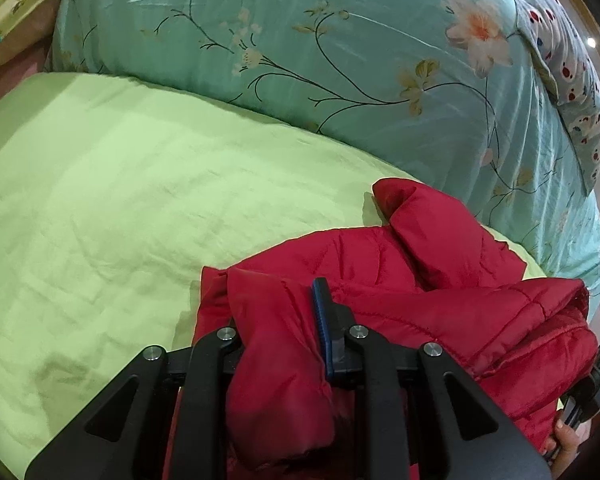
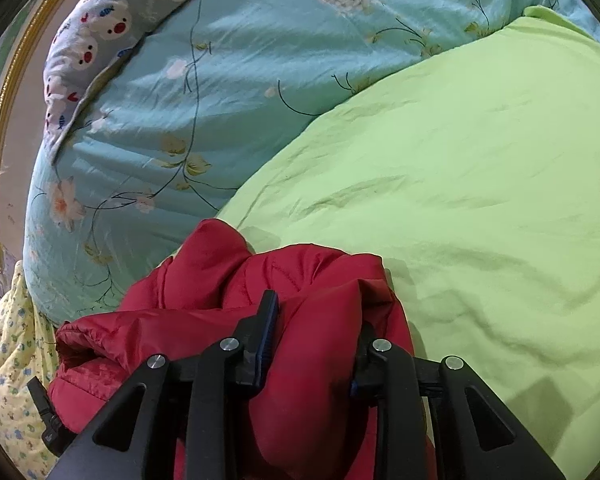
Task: Fold large clothes
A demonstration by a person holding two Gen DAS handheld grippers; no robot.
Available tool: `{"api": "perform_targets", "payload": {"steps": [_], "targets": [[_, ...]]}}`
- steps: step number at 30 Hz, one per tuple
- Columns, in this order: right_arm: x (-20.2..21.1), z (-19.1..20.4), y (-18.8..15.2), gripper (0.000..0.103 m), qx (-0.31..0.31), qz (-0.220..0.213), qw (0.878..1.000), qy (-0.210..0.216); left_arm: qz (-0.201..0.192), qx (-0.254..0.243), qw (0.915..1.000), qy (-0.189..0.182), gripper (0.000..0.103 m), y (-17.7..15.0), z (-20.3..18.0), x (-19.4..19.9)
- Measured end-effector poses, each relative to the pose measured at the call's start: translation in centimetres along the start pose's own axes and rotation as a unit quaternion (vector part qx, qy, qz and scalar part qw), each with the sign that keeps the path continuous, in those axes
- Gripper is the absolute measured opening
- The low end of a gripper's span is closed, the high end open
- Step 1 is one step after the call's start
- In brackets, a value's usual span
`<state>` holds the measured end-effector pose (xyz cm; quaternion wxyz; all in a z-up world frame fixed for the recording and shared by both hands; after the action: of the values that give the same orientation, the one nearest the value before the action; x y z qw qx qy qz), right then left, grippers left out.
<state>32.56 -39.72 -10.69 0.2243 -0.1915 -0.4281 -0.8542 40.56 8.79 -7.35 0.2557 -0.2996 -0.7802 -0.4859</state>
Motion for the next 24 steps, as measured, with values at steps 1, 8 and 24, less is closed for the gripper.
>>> {"api": "perform_targets", "payload": {"steps": [1,8,24], "targets": [[-0.1,-0.1,0.0,0.027,-0.002,0.000,1.000,0.000,0.000,-0.002,1.0000,0.002,0.021,0.0,-0.1,0.0],[-0.2,-0.2,0.0,0.027,-0.003,-0.002,1.000,-0.002,-0.011,-0.013,0.9999,-0.002,0.025,0.1,-0.6,3.1],[-0.1,0.1,0.2,0.030,0.000,-0.005,1.000,-0.007,-0.032,-0.149,0.9854,-0.076,0.044,-7.2,-7.3,10.8]]}}
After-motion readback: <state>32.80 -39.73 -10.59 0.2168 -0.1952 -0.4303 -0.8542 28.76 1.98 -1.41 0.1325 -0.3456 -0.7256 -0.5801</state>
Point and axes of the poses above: each gripper's, at about its wrist camera, not at the fingertips, and x roughly against the way its jaws point, z to its left, y to its top, the point moved 3 cm from there along -x, roughly the way its jaws point, and after that the axes turned 6 degrees about x, right-handed, at the moved point
